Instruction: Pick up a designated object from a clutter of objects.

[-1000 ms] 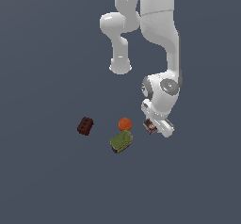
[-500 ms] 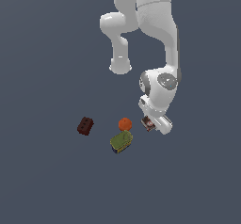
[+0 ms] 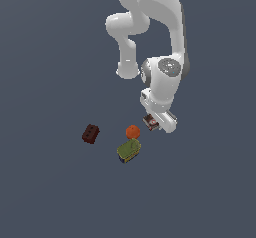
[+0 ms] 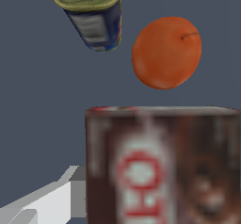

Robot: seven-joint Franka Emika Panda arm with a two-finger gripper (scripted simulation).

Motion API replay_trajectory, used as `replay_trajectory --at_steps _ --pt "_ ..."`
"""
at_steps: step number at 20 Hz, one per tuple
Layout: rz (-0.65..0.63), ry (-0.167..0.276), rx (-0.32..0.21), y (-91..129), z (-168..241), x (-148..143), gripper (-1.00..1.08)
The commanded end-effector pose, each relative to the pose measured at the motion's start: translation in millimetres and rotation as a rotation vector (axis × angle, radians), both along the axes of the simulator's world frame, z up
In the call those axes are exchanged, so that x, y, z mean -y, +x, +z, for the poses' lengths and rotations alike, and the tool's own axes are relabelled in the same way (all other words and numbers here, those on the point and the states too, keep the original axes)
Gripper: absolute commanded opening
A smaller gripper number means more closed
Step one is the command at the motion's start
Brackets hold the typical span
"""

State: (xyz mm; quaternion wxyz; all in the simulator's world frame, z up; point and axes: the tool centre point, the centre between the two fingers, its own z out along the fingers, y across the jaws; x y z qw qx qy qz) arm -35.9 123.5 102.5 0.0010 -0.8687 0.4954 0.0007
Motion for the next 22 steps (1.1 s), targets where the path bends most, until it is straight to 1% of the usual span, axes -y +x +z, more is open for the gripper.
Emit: replay_trajectory --at_steps 1,8,22 --pt "0.000 0.001 0.000 -4 21 13 -1.00" --pt "-0.001 0.001 0.000 -15 82 52 -1.00" --pt "-0.002 -0.001 -0.001 -37 218 135 -1.00"
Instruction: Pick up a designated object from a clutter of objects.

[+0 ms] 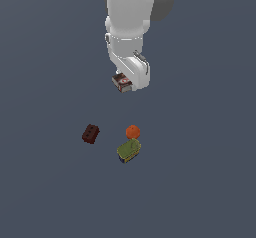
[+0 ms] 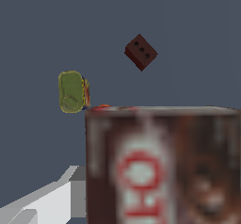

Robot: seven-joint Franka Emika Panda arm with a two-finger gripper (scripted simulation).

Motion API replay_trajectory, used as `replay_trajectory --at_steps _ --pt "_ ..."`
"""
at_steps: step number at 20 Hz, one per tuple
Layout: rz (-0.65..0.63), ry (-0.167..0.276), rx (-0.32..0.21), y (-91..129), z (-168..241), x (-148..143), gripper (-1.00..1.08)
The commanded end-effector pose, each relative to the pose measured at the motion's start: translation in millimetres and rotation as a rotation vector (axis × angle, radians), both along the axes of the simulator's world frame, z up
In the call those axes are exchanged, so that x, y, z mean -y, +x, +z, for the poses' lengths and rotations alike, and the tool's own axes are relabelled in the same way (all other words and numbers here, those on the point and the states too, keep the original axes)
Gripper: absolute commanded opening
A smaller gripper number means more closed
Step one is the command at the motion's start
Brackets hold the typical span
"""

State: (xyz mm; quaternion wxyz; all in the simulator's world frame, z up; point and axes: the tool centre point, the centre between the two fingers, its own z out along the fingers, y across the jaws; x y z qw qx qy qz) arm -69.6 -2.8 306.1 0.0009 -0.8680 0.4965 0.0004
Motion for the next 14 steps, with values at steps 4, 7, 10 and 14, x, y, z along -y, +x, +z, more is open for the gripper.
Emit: replay_trajectory --at_steps 4,7,10,14 --pt "0.000 -0.001 -0.001 -8 50 30 -1.00" --pt "0.001 -0.001 -0.001 -10 72 43 -1.00" --pt "0.001 -0.001 -0.001 -12 90 54 -1.00" --pt "0.002 -0.001 -0.001 -13 108 64 -1.00"
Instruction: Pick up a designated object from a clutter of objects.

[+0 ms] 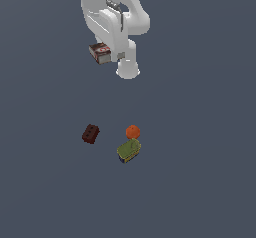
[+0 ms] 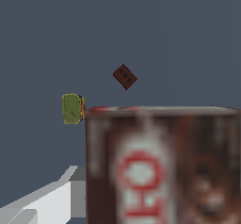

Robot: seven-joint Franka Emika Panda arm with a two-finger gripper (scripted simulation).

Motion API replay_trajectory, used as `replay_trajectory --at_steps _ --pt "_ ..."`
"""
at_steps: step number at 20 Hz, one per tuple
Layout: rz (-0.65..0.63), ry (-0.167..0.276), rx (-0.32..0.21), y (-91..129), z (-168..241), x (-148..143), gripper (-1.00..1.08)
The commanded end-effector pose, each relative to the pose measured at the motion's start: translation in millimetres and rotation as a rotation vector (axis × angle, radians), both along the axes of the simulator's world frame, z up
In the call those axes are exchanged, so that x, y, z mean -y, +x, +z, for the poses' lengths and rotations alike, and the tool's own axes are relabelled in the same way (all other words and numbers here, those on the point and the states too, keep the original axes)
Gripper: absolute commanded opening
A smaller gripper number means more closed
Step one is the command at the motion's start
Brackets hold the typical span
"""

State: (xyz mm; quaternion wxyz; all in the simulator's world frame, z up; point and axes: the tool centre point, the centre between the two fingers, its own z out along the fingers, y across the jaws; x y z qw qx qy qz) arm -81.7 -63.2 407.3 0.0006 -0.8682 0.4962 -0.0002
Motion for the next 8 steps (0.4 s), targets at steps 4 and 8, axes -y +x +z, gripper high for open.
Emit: replay_trajectory --at_steps 4,8 --pt "0.002 -0.001 -0.001 -0.8 16.4 9.3 -1.00" --pt "0.002 -0.001 -0.001 -0.1 18.8 10.6 -1.00"
